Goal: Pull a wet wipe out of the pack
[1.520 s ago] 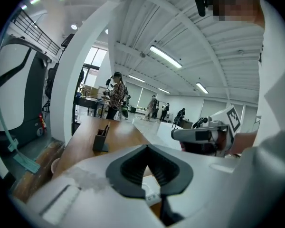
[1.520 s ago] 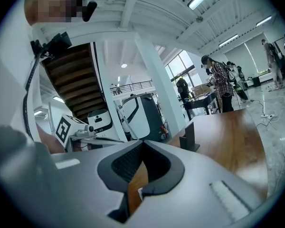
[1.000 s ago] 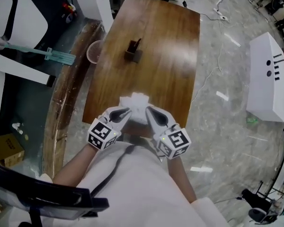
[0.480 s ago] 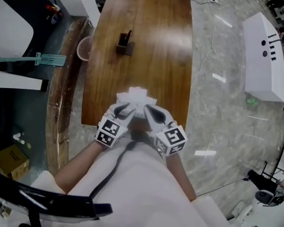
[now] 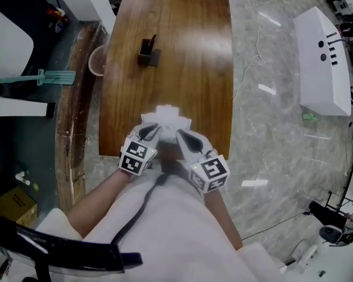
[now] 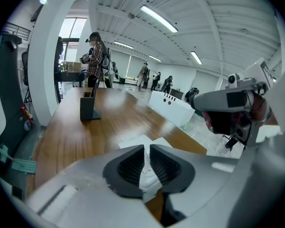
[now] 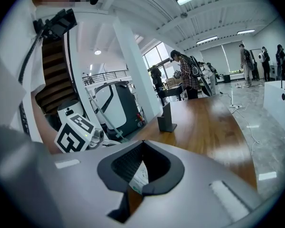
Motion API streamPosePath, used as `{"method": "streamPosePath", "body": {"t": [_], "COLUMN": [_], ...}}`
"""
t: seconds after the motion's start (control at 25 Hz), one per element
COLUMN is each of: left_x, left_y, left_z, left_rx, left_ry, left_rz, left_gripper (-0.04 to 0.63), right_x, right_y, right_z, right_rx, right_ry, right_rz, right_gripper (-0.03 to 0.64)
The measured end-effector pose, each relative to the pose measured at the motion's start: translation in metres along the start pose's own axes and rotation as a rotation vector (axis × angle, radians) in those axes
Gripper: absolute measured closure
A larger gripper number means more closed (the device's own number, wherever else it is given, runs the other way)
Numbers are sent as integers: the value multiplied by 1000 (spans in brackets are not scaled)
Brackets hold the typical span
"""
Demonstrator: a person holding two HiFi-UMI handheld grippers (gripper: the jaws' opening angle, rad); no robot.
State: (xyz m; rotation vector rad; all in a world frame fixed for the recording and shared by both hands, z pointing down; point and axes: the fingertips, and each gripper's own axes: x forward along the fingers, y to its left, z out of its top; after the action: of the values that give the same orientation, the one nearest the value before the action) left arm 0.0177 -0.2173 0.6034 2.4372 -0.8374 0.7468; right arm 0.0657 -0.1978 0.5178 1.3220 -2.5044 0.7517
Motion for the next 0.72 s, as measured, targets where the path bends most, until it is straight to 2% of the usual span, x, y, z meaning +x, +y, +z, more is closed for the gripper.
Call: {"method": "streamPosePath", "body": {"t": [0.4, 0.72], "left_x": [-5, -6], "left_y": [16, 34], "left_z": [-9, -29], "left_rx": [-25, -79], "left_ry": [9, 35], "left_rz": [31, 60], "left_gripper": [588, 589], "right_x": [4, 31], "right_y": [1, -9], "right_z": [-6, -43], "right_rx": [2, -61], "right_ry": [15, 127], "right_rz": [-6, -26], "right_gripper": [609, 609]}}
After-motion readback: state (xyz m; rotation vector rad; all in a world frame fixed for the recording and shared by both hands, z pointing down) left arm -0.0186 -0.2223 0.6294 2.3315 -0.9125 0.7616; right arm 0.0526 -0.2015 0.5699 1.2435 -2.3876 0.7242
